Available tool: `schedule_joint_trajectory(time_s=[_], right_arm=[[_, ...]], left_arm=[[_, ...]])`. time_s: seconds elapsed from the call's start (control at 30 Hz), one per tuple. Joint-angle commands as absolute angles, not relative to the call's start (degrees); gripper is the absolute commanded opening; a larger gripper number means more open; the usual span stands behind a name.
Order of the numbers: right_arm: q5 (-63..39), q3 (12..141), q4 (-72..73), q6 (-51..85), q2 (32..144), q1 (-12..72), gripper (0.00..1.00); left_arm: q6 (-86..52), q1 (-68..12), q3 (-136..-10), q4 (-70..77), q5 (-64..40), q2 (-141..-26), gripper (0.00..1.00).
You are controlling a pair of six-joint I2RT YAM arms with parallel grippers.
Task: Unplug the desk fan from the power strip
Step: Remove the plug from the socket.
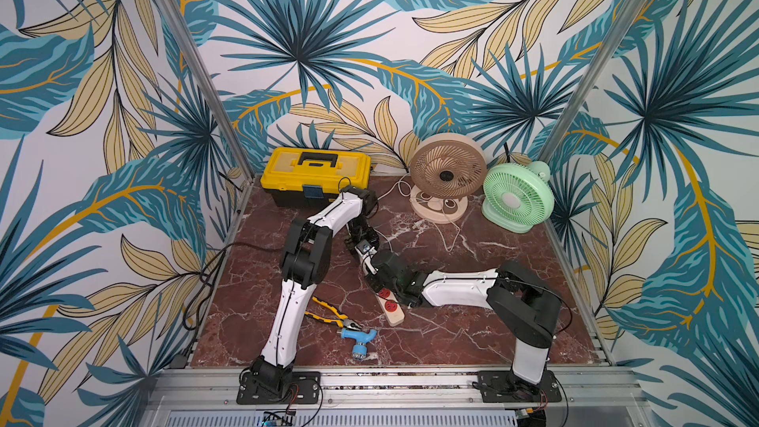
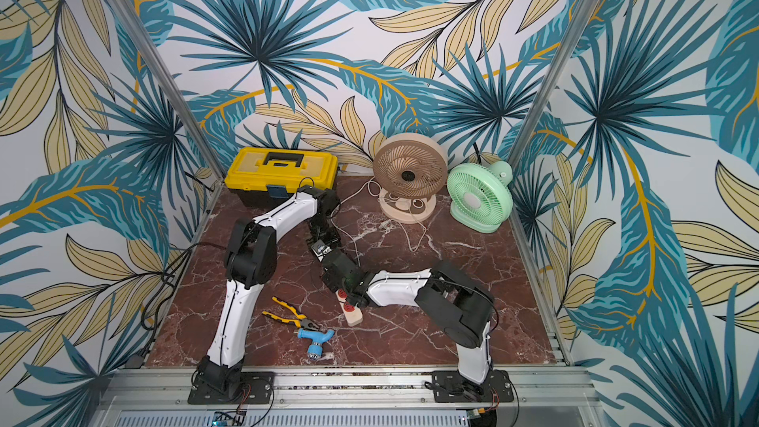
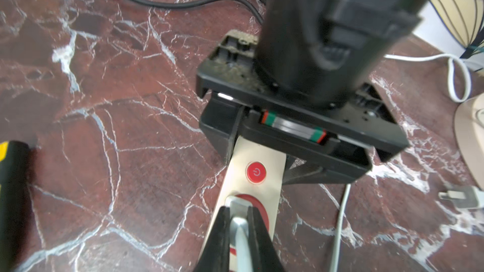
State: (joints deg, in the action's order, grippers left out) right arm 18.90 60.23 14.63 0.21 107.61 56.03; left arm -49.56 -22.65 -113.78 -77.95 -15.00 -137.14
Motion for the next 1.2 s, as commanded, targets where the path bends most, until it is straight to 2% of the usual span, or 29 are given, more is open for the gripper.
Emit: schedule_joint_trajectory(time_s=[0.0,0.43,0.83,1.17], right_arm=[[19.5,62.1,12.1,-6.4,107.3,60.7,0.00],[23.9,61.3,13.8,-7.0,107.2,61.9,0.00],[7.9,55.3,15.9,17.1,103.2,47.9,0.00],[4.3,56.2,15.3,19.8,103.7,46.4,0.00]], left_arm=[[-48.5,-21.2,-109.0,-77.5,-3.9,-145.9,0.00],[-48.5,-21.1,-109.0,-77.6,-3.8,-145.9,0.00],[-48.4,-21.2,-109.1,-77.6,-4.0,-145.9,0.00],[-48.3,-21.2,-109.1,-77.6,-4.0,-146.0,0.00]])
